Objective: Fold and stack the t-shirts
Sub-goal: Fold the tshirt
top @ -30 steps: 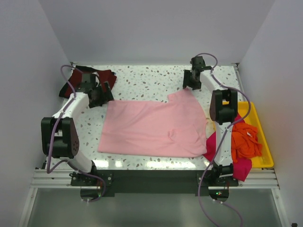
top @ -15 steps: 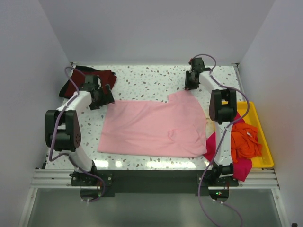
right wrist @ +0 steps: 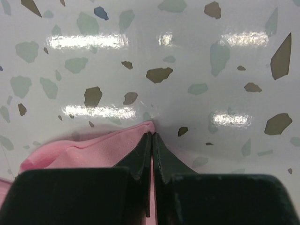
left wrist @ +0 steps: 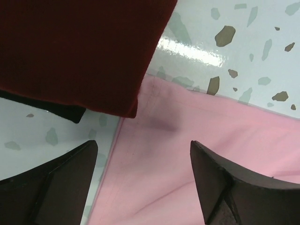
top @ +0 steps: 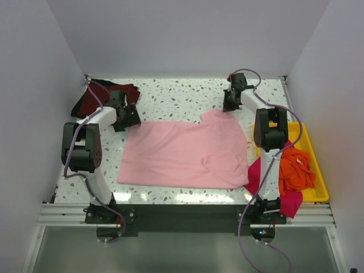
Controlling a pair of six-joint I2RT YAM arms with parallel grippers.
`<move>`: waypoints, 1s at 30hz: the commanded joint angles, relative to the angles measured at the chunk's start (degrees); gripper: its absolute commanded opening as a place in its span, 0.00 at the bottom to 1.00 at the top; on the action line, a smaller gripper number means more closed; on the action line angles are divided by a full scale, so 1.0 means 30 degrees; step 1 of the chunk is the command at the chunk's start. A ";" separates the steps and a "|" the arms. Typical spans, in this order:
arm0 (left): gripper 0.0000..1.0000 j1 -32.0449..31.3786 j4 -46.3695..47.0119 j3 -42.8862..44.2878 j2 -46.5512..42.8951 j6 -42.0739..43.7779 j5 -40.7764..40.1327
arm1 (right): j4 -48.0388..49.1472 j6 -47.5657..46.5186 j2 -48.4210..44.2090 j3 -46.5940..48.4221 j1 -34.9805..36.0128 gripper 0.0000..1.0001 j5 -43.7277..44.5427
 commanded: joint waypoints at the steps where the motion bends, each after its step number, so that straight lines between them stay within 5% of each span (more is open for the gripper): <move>1: 0.83 -0.0104 0.1277 0.0910 0.0519 -0.0582 -0.0814 | -0.0081 0.0136 -0.1243 -0.1024 -0.0011 0.00 -0.0485; 24: 0.54 -0.0602 0.2596 0.2874 0.3010 -0.1551 -0.2311 | 0.0038 -0.0069 -0.1800 -0.2022 -0.0011 0.00 -0.1423; 30: 0.35 -0.0807 0.2449 0.2757 0.2835 -0.1492 -0.2281 | -0.0226 0.0019 -0.2150 -0.2139 -0.0040 0.00 -0.1394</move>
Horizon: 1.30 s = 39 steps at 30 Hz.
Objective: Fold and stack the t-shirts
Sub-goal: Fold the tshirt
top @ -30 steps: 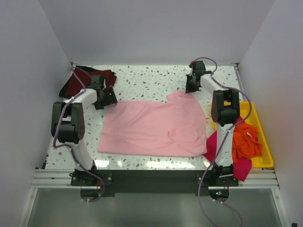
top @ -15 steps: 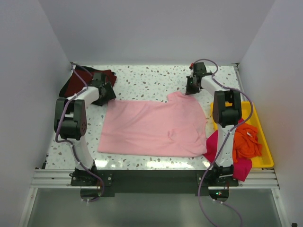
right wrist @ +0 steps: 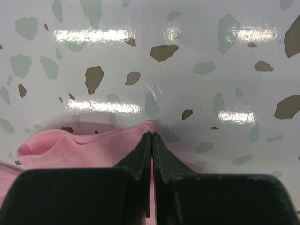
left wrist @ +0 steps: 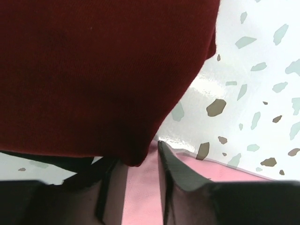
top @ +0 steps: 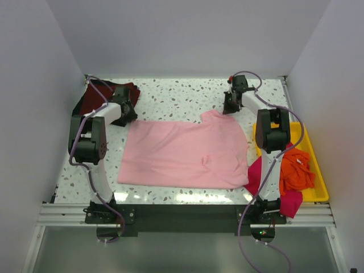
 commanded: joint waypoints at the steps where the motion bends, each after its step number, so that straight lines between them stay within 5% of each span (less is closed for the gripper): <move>1: 0.31 -0.0348 0.0468 0.0527 0.0052 0.0045 0.0021 | -0.0736 0.0056 -0.1153 -0.0434 0.0047 0.00 -0.0491; 12: 0.33 -0.0670 0.0380 -0.0527 -0.0096 0.0191 -0.0008 | -0.0941 0.0261 -0.2208 -0.1196 0.0047 0.00 -0.0460; 21: 0.00 -0.0729 0.0585 -0.0733 -0.0680 0.0689 -0.0593 | -0.1000 0.0349 -0.3056 -0.1518 0.0047 0.00 -0.0431; 39: 0.00 -0.0700 0.2957 -0.3923 -0.5367 0.1364 -0.1002 | -0.0707 0.0613 -0.9266 -0.7375 0.0076 0.00 -0.0959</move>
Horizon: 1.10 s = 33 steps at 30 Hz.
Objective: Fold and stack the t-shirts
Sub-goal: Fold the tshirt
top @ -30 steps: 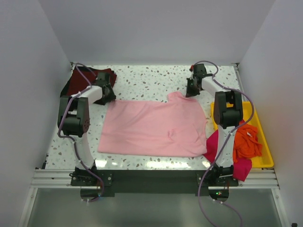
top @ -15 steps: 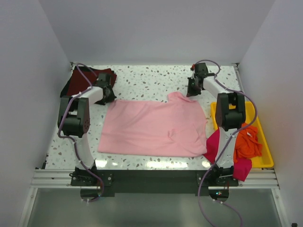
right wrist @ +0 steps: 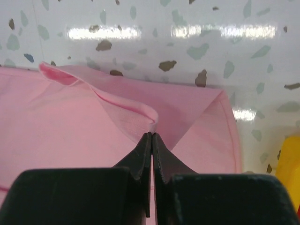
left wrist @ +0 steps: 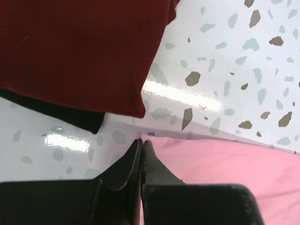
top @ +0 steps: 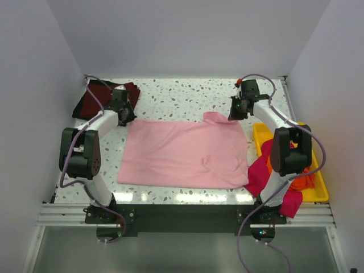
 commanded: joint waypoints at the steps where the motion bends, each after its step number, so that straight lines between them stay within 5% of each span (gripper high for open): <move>1: 0.00 -0.0102 0.1340 -0.1256 -0.1826 0.0344 -0.0566 | -0.0146 0.0270 -0.1980 -0.1401 0.0098 0.00 -0.0420; 33: 0.00 -0.0102 0.1547 -1.0139 -1.0588 -0.0652 -0.2061 | -0.6884 0.1325 -1.2884 -0.8378 0.0830 0.00 0.1778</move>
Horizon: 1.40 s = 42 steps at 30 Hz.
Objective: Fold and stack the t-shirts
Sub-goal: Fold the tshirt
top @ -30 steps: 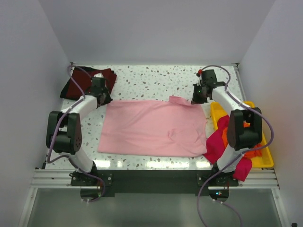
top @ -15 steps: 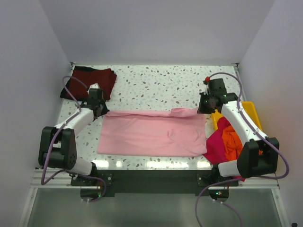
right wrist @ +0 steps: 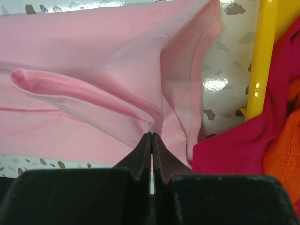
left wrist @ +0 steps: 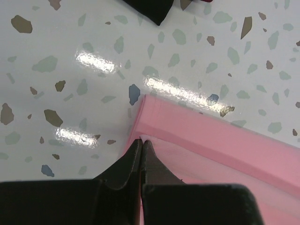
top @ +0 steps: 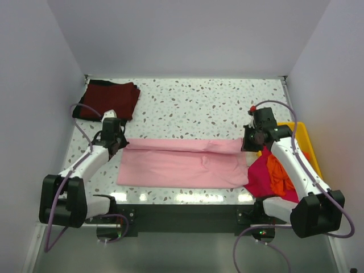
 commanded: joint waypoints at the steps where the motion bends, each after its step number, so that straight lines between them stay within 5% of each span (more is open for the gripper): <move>1: 0.00 -0.0030 0.0818 -0.0347 -0.1199 -0.0346 -0.0633 | -0.0808 0.0341 -0.0754 -0.0408 0.0189 0.00 0.0219; 13: 0.03 -0.0030 -0.1435 -0.1138 -0.3191 -0.1748 -0.1101 | -0.1452 0.0605 -0.1634 -0.1522 0.0629 0.00 0.0776; 14: 0.10 -0.0030 -0.2048 -0.1255 -0.3425 -0.2014 -0.1131 | -0.1598 0.0634 -0.1634 -0.1494 0.0629 0.03 0.0776; 15: 0.29 -0.0030 -0.2315 -0.1343 -0.4007 -0.2278 -0.1132 | -0.1657 0.0693 -0.1692 -0.1435 0.0745 0.19 0.0776; 17: 0.49 -0.0030 -0.3249 -0.1432 -0.5118 -0.2981 -0.1335 | -0.1804 0.0722 -0.1722 -0.1260 0.0863 0.39 0.0776; 19: 0.71 -0.0030 -0.3954 -0.1316 -0.5942 -0.3333 -0.1541 | -0.1717 0.0722 -0.1634 -0.0850 0.1009 0.47 0.1156; 21: 0.77 -0.0030 -0.4191 -0.1023 -0.6969 -0.3306 -0.1746 | -0.1455 0.0722 -0.1460 -0.0440 0.1126 0.52 0.1069; 42: 0.81 -0.0205 -0.0913 0.0179 -0.2374 -0.2046 0.0918 | 0.5809 0.3798 0.5307 -0.0145 0.8128 0.47 -0.0162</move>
